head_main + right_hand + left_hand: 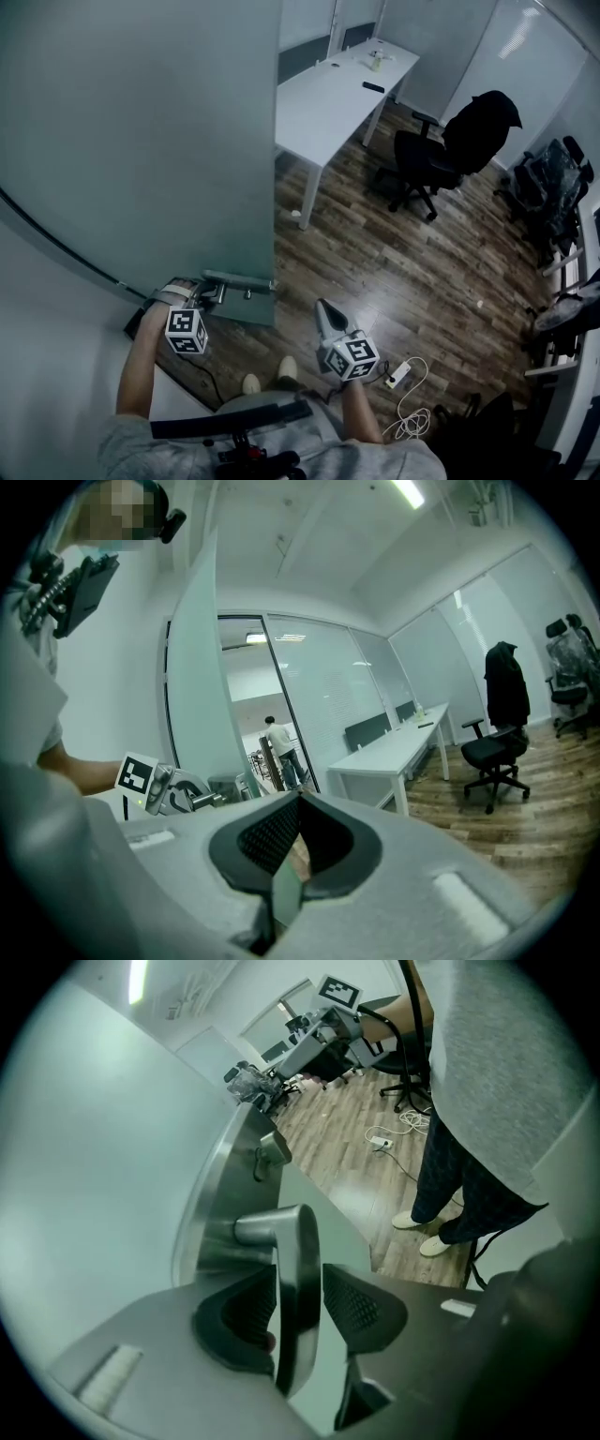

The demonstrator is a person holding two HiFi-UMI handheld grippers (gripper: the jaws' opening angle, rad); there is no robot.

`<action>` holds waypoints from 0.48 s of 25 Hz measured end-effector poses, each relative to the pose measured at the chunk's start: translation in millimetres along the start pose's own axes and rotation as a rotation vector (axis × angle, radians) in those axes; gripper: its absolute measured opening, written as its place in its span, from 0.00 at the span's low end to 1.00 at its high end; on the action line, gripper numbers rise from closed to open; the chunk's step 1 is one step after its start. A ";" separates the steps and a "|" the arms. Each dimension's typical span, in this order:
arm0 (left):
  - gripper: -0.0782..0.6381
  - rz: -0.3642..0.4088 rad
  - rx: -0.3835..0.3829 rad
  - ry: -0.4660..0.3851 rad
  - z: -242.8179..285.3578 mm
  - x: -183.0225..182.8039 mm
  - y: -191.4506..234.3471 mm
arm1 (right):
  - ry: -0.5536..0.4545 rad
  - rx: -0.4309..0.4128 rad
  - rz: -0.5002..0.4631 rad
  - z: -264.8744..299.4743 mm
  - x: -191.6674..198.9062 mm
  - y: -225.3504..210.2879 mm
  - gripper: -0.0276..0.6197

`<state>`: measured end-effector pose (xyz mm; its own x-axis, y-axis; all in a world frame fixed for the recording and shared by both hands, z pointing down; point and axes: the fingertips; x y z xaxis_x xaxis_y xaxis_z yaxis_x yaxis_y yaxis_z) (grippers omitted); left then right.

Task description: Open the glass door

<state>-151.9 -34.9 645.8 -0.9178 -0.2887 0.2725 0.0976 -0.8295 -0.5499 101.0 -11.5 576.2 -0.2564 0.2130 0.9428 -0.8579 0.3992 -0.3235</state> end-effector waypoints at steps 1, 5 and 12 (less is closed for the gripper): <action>0.35 -0.010 0.001 0.001 -2.4 -0.5 1.3 | 0.000 -0.001 0.000 0.4 0.2 -0.1 0.05; 0.42 -0.014 0.000 0.017 -9.8 1.3 0.0 | 0.006 -0.011 0.004 0.5 1.4 3.2 0.05; 0.42 -0.054 -0.062 0.007 -29.2 -1.1 0.8 | 0.015 -0.032 -0.003 3.3 3.7 6.1 0.05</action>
<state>-162.0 -21.3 622.0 -0.9237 -0.2406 0.2983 0.0237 -0.8127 -0.5822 93.3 -11.2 578.0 -0.2471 0.2249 0.9425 -0.8438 0.4282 -0.3234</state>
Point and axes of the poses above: the fingertips, and each gripper's own axes: z forward along the fingers, y to its left, x out of its underside, and after that the axes turned 5 degrees about -y, right-handed
